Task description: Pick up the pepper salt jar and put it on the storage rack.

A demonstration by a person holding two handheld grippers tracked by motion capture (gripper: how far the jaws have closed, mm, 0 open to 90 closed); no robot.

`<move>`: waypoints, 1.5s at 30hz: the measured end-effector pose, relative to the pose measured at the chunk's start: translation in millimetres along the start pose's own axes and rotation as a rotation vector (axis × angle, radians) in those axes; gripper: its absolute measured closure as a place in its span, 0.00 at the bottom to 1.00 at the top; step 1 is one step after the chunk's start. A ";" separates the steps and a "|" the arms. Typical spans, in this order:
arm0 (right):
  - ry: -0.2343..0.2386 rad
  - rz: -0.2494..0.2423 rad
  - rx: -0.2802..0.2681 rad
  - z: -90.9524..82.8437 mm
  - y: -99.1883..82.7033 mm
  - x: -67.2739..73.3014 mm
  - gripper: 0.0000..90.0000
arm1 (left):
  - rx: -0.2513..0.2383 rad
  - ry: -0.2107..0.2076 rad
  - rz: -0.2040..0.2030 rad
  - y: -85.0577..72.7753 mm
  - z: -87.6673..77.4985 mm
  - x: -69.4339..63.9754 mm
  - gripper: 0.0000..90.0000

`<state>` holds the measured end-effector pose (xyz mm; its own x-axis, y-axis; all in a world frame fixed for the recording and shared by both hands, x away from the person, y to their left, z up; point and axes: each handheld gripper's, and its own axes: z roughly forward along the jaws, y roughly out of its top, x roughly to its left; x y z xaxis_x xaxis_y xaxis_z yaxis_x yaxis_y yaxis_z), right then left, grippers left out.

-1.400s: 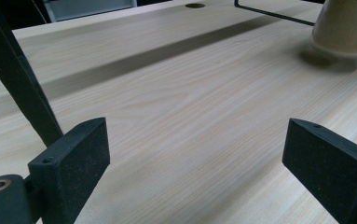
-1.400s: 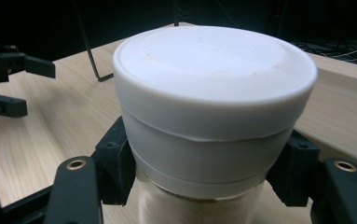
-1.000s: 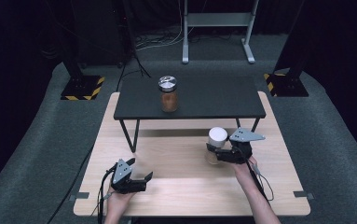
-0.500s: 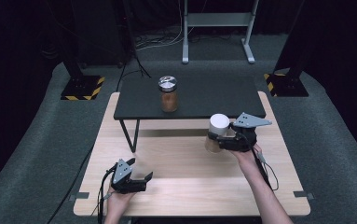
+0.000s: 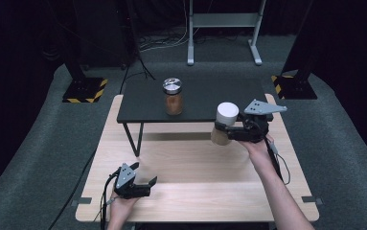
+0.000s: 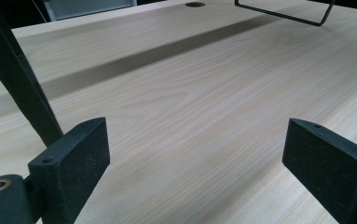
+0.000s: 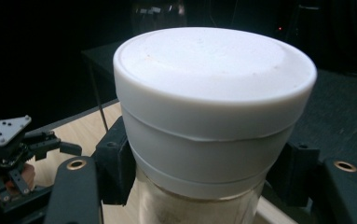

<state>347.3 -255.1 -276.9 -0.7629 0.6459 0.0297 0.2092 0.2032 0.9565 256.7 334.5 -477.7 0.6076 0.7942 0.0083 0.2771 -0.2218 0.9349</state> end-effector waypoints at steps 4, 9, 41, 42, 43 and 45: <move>0.002 0.003 -0.021 -3.0 10.1 -5.0 0.38 | 0.001 -0.001 0.000 0.2 0.1 0.1 0.08; -0.010 0.001 -0.033 -5.1 25.5 -9.3 0.38 | 0.001 -0.001 0.000 0.2 0.1 0.1 0.08; -0.157 -0.021 -0.040 31.9 44.1 -25.0 0.30 | 0.000 -0.004 0.002 -0.1 -0.2 0.6 0.08; -0.165 -0.021 -0.043 30.3 42.7 -23.4 0.27 | 0.000 -0.004 0.001 -0.1 -0.2 0.7 0.08; -0.166 -0.020 -0.050 28.1 40.0 -23.4 0.24 | 0.000 -0.004 0.000 -0.1 -0.1 0.8 0.08; -0.139 -0.007 -0.060 22.9 35.3 -28.3 0.21 | 0.001 -0.004 0.000 0.2 0.0 0.9 0.08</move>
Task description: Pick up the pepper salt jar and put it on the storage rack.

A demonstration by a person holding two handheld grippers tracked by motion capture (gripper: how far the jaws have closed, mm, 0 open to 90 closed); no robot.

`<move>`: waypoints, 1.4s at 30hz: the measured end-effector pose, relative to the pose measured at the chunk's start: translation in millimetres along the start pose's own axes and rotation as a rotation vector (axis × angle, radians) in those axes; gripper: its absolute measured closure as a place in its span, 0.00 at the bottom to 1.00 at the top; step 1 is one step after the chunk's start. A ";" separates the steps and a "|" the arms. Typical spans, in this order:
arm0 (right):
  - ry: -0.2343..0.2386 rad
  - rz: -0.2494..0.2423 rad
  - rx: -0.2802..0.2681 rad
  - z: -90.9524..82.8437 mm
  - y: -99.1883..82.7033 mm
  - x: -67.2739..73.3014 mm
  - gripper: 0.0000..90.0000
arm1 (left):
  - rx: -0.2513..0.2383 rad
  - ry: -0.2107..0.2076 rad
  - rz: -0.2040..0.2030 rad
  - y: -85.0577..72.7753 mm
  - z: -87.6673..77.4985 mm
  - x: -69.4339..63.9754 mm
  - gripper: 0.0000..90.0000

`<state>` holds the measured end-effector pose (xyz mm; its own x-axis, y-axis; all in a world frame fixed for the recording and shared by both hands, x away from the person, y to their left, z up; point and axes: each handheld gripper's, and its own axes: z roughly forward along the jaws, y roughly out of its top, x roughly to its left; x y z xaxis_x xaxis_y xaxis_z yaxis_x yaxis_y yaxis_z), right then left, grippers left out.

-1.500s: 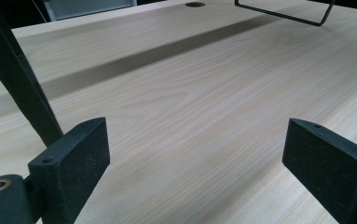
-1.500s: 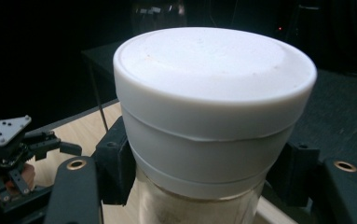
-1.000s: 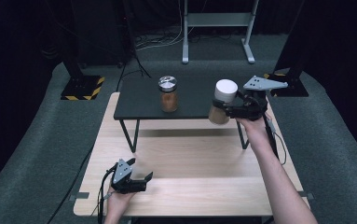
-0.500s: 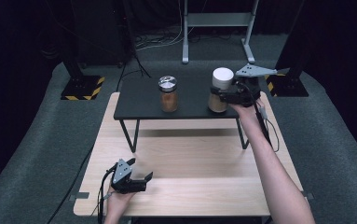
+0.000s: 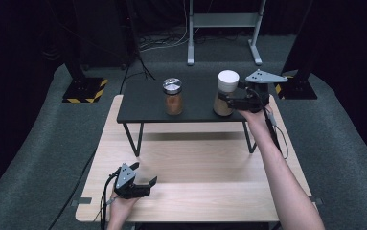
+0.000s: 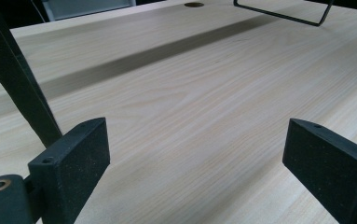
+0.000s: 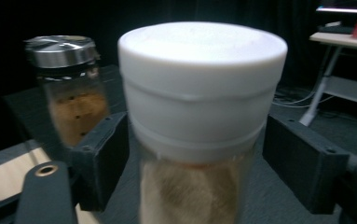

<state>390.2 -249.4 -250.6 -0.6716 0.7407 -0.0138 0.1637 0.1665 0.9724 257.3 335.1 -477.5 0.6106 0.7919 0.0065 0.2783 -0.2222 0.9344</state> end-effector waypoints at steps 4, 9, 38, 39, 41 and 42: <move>0.021 0.005 -0.035 -12.9 -13.0 -4.1 0.14 | 0.001 0.001 0.000 0.1 0.1 -0.2 0.08; 0.037 0.007 -0.075 -32.0 -34.9 -5.7 0.13 | 0.006 0.002 0.003 1.0 0.4 -0.4 0.08; 0.061 -0.069 0.003 -92.2 -172.6 18.3 0.14 | 0.005 0.005 0.008 0.8 0.2 -1.8 0.08; 0.061 -0.069 0.007 -92.4 -176.8 18.8 0.14 | 0.004 0.006 0.008 0.7 0.2 -2.1 0.08; 0.060 -0.069 0.020 -92.7 -187.5 19.5 0.14 | 0.005 0.006 0.007 0.8 0.2 -1.8 0.08; 0.058 -0.068 0.028 -92.6 -192.5 19.9 0.14 | 0.005 0.006 0.006 0.9 0.2 -1.7 0.08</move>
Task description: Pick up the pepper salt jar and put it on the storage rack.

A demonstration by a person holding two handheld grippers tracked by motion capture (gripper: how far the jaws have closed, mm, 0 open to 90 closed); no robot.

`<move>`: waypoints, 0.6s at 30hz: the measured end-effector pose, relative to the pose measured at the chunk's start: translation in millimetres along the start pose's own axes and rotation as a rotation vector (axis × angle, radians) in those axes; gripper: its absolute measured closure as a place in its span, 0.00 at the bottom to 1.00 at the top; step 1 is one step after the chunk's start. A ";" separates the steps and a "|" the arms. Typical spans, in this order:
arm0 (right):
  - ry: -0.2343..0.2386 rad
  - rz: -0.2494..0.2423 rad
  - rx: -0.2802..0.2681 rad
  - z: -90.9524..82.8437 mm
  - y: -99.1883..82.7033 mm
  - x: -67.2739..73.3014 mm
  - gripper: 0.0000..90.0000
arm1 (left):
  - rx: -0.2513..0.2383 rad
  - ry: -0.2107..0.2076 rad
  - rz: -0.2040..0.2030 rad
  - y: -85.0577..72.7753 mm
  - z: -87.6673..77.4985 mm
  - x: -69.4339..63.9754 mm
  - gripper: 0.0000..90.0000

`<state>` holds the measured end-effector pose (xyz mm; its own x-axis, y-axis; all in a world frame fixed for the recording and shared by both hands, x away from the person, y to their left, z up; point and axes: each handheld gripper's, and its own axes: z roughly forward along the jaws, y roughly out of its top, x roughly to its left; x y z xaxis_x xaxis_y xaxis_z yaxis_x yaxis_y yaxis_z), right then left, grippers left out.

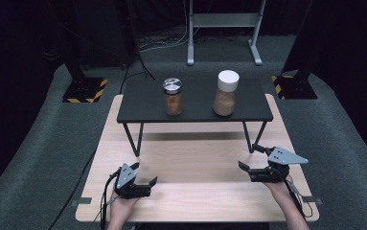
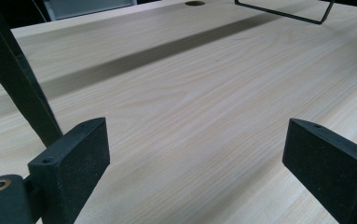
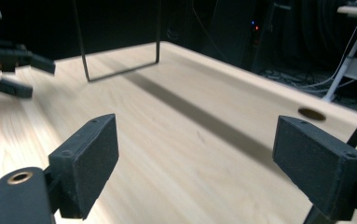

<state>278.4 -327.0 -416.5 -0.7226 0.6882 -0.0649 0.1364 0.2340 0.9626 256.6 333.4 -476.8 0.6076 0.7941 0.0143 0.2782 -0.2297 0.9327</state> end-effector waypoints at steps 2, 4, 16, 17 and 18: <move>-0.004 0.003 0.025 0.5 -8.9 1.4 0.15 | 0.001 0.000 0.000 0.1 0.1 -0.1 0.08; -0.018 0.019 0.031 0.9 -20.6 3.7 0.15 | 0.002 0.000 -0.001 0.3 0.2 -0.1 0.08; -0.069 0.129 0.051 -1.4 -59.7 -0.2 0.14 | 0.004 -0.005 -0.007 0.8 0.6 1.5 0.07; -0.069 0.129 0.058 -1.4 -60.6 -0.7 0.14 | 0.004 -0.005 -0.007 0.7 0.6 1.5 0.07; -0.071 0.132 0.063 -1.5 -61.6 -0.7 0.14 | 0.004 -0.005 -0.008 0.7 0.6 1.5 0.08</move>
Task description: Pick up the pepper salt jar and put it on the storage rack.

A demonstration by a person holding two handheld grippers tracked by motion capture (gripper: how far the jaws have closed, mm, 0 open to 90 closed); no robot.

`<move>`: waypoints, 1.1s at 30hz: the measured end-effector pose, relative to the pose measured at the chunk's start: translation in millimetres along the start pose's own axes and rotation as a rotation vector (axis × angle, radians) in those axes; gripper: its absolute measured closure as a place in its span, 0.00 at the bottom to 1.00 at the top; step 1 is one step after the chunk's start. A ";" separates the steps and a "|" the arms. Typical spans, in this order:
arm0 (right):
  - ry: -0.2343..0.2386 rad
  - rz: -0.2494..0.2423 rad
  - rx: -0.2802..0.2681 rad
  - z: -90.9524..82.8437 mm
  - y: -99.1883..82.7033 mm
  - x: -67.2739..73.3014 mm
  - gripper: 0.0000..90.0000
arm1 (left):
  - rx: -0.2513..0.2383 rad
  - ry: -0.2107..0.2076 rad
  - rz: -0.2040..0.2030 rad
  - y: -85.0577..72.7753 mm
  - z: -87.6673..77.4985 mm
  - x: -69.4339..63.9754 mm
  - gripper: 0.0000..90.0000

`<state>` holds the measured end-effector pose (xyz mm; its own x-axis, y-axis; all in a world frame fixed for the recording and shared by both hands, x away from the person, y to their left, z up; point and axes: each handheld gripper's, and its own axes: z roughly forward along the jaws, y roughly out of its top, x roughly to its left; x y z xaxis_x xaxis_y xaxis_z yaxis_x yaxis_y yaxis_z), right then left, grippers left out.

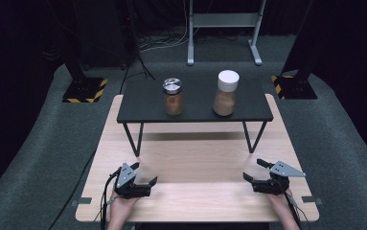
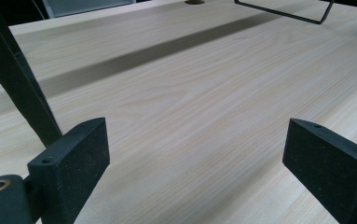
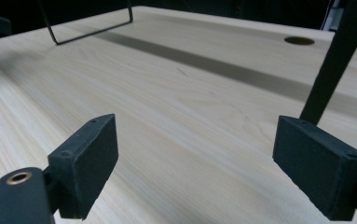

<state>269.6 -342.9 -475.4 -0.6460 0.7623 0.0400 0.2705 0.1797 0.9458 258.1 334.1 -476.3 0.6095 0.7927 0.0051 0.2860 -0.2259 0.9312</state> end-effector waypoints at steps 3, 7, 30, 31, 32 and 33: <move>-0.008 0.003 -0.009 -1.3 -2.2 1.3 0.13 | 0.000 0.000 0.001 0.1 0.0 -0.1 0.08; -0.007 0.004 -0.009 -1.4 -2.3 1.1 0.11 | 0.000 0.003 0.004 0.0 0.0 -0.9 0.07; -0.005 0.004 0.022 1.3 3.2 0.3 0.11 | 0.001 0.004 0.011 0.1 0.1 -1.6 0.07; -0.006 0.003 0.021 1.3 3.1 0.5 0.11 | 0.001 0.004 0.011 0.1 0.0 -1.7 0.07; -0.006 0.003 0.022 1.4 3.2 0.7 0.11 | 0.001 0.004 0.012 0.1 0.0 -1.8 0.07; -0.006 0.003 0.023 1.5 3.4 0.7 0.11 | 0.001 0.003 0.013 0.2 0.1 -1.8 0.07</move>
<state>271.1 -340.9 -472.6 -0.6409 0.7665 0.0408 0.2887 0.1915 0.9381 257.1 332.6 -476.2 0.6107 0.7917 0.0180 0.2792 -0.2365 0.9307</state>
